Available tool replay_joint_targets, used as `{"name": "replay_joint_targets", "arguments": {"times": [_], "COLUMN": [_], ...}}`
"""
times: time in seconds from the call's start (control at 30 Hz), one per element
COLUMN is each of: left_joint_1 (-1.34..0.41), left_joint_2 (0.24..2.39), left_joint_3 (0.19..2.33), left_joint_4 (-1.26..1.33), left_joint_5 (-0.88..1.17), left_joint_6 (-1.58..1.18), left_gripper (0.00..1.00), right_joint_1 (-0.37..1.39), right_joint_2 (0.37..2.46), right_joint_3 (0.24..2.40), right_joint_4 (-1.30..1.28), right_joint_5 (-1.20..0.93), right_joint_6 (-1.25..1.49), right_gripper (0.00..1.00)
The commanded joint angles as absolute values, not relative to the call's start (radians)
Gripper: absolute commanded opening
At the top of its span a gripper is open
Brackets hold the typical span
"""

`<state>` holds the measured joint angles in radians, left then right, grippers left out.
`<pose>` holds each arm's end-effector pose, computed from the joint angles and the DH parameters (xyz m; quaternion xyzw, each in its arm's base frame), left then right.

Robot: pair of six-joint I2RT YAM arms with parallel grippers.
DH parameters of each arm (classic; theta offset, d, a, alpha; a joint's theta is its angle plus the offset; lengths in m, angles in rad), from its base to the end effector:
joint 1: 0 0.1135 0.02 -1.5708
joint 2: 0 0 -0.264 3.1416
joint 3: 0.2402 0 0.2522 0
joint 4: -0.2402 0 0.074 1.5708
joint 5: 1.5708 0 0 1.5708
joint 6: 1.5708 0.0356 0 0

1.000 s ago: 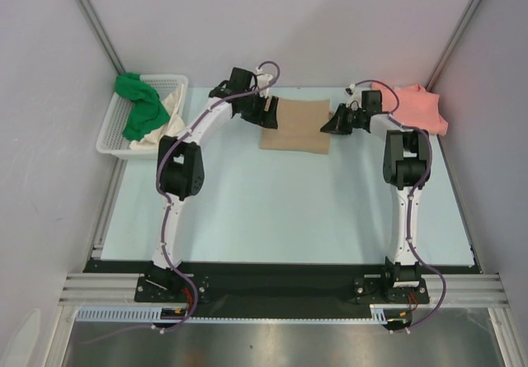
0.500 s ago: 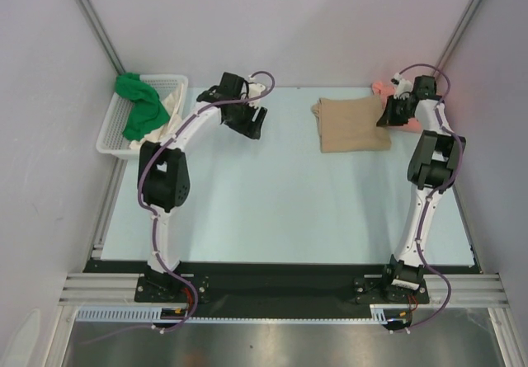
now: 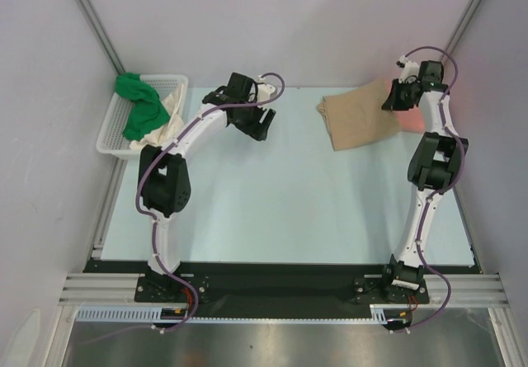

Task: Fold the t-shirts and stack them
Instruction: Neatly place the folded tshirt to the corner

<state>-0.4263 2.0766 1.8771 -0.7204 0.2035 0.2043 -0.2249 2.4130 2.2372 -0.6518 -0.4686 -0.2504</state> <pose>0.4212 -0.1992 0.2681 0.3232 0.8861 -0.1309 0.3055 0.5302 -0.1048 0.2276 -0.0958 0.9051 0.1271 0.3942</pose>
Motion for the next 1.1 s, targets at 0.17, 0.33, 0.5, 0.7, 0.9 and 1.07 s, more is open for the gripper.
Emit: {"name": "replay_joint_targets", "arguments": {"times": [0.17, 0.33, 0.5, 0.7, 0.9, 1.07], "left_joint_1": [-0.469, -0.483, -0.495, -0.499, -0.499, -0.5], "left_joint_2": [2.009, 2.019, 2.023, 2.023, 2.029, 2.037], "left_joint_3": [1.902, 1.927, 1.931, 1.93, 1.925, 1.927], "left_joint_4": [-0.706, -0.706, -0.706, -0.707, -0.709, -0.71], "left_joint_5": [0.17, 0.161, 0.161, 0.164, 0.17, 0.173], "left_joint_6": [0.241, 0.244, 0.242, 0.241, 0.239, 0.236], "left_gripper": [0.76, 0.76, 0.76, 0.76, 0.76, 0.76], "right_joint_1": [-0.273, -0.29, -0.304, -0.319, -0.342, -0.359], "right_joint_2": [2.249, 2.209, 2.204, 2.207, 2.241, 2.25], "right_joint_3": [2.309, 2.293, 2.31, 2.316, 2.342, 2.35], "right_joint_4": [-0.581, -0.578, -0.569, -0.558, -0.555, -0.551], "right_joint_5": [-0.48, -0.494, -0.486, -0.474, -0.466, -0.462], "right_joint_6": [-0.176, -0.147, -0.14, -0.144, -0.153, -0.16], "right_gripper": [0.0, 0.0, 0.0, 0.0, 0.0, 0.0]}}
